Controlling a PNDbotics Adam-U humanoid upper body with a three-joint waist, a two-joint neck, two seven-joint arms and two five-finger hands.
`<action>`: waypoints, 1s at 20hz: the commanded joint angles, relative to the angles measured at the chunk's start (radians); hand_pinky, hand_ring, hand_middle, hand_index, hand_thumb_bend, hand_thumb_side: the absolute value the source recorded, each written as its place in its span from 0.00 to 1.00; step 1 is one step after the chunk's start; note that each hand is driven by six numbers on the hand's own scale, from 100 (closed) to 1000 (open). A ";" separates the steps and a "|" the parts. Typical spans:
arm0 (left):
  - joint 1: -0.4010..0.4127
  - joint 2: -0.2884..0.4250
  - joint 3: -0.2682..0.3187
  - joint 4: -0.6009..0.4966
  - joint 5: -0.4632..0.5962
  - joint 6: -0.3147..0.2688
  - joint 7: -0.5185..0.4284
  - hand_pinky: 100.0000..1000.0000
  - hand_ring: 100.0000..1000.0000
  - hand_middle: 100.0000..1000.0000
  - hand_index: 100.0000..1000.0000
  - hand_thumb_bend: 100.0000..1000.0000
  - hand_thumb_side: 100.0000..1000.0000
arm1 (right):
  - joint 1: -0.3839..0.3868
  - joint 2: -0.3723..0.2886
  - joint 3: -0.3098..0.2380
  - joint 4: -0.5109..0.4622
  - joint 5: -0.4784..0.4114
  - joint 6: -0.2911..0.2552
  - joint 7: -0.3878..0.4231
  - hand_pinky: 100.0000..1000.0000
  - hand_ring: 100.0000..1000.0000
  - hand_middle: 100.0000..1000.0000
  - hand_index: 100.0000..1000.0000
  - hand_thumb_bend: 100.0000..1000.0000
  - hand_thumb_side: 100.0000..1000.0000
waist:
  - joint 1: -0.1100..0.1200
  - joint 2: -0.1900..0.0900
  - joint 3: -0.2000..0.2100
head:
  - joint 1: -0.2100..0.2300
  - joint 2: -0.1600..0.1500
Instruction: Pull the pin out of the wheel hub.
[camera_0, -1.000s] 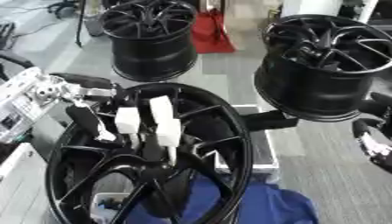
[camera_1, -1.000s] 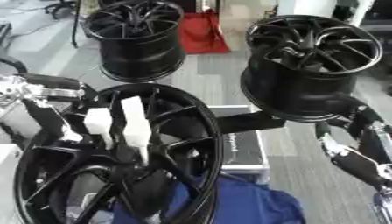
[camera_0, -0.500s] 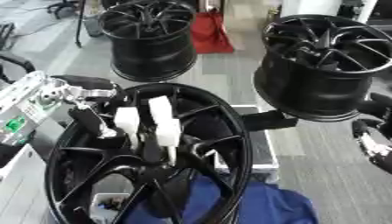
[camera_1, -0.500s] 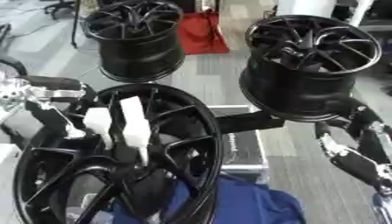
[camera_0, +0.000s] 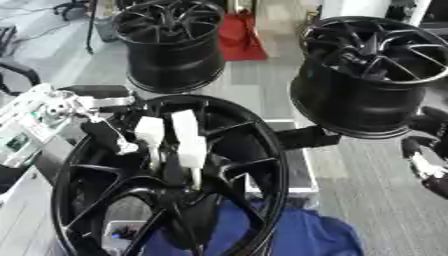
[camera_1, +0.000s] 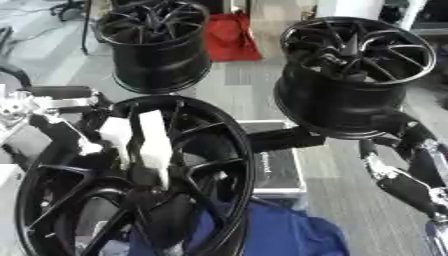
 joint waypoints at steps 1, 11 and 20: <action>-0.006 0.065 0.063 -0.049 0.029 0.008 0.027 0.41 0.42 0.40 0.55 0.00 0.11 | -0.013 -0.021 -0.007 -0.010 -0.002 -0.001 -0.004 0.75 0.83 0.76 0.89 0.16 0.15 | -0.002 -0.010 0.000 | 0.001 -0.014; 0.111 0.175 0.265 -0.126 0.092 0.065 0.163 0.41 0.42 0.40 0.55 0.00 0.10 | -0.013 -0.022 -0.013 -0.010 0.000 -0.001 -0.010 0.75 0.83 0.75 0.89 0.17 0.15 | -0.006 -0.007 0.011 | -0.009 -0.017; 0.289 0.170 0.425 0.047 0.056 0.117 0.315 0.43 0.43 0.41 0.57 0.05 0.09 | -0.013 -0.019 -0.020 -0.012 0.002 -0.002 -0.016 0.75 0.83 0.75 0.89 0.18 0.16 | -0.011 -0.002 0.023 | -0.018 -0.025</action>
